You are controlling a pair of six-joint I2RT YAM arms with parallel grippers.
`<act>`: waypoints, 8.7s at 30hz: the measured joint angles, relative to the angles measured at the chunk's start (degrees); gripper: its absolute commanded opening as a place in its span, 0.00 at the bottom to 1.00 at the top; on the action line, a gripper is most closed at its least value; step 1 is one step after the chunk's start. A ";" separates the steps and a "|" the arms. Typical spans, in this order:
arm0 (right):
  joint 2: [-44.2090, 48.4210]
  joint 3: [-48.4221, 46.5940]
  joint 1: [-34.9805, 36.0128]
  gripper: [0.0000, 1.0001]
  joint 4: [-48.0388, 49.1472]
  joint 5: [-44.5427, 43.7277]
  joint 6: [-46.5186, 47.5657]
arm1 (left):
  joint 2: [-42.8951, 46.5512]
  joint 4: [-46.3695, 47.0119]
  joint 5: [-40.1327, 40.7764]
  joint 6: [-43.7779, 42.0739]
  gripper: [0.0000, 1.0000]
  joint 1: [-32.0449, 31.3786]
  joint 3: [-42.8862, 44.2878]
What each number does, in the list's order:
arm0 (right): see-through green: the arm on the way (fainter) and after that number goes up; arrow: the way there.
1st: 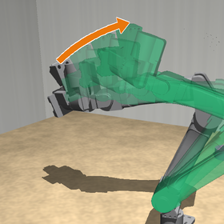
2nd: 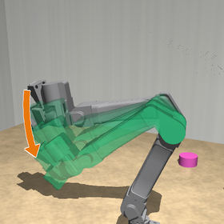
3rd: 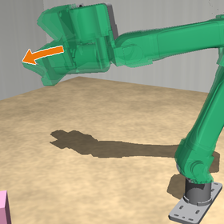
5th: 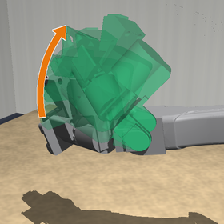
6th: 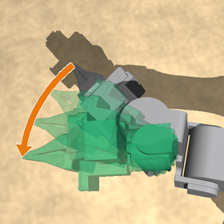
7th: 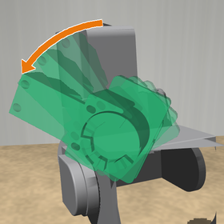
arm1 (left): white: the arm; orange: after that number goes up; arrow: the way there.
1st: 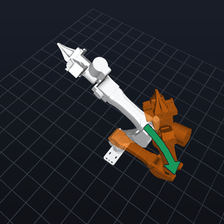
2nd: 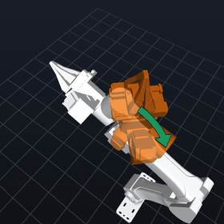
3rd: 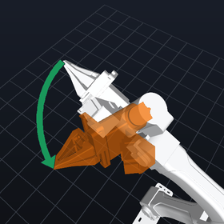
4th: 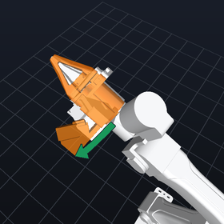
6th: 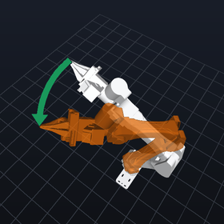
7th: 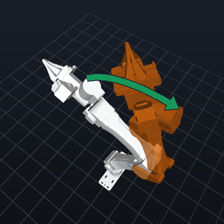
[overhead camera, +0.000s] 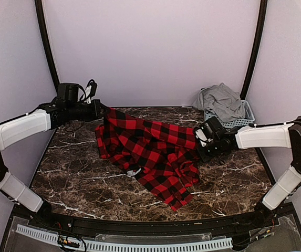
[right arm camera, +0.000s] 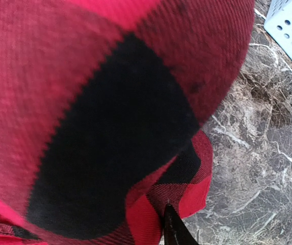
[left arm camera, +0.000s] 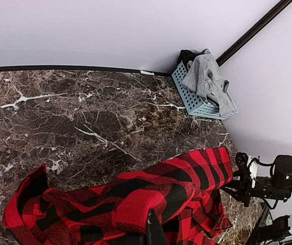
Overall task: Fold and stack the long sleeve shirts
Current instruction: Flatten out the crumpled shirt at the center of the board.
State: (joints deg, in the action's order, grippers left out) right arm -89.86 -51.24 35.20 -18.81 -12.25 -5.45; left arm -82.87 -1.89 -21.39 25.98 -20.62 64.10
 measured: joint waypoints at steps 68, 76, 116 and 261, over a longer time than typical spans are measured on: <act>2.67 -6.19 -3.98 0.00 -5.62 -7.58 -1.29 | -12.83 29.00 -9.42 3.58 0.48 -0.24 -21.68; 2.67 -6.19 -3.98 0.00 -5.95 -7.08 -1.27 | -15.91 29.77 -9.14 2.21 0.23 -0.50 -19.04; 25.07 -49.70 -3.82 0.00 -29.75 14.86 4.74 | 16.31 -19.32 0.04 -4.57 0.00 0.63 27.28; 29.31 -52.06 26.25 0.00 -28.30 -5.49 5.25 | 30.71 -21.84 -1.42 -3.69 0.00 -4.61 22.62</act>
State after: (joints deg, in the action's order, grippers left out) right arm -60.55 -103.31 61.45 -47.11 -17.74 -0.21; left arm -52.16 -23.73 -22.81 22.28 -25.23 86.72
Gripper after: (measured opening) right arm 0.006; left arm 0.005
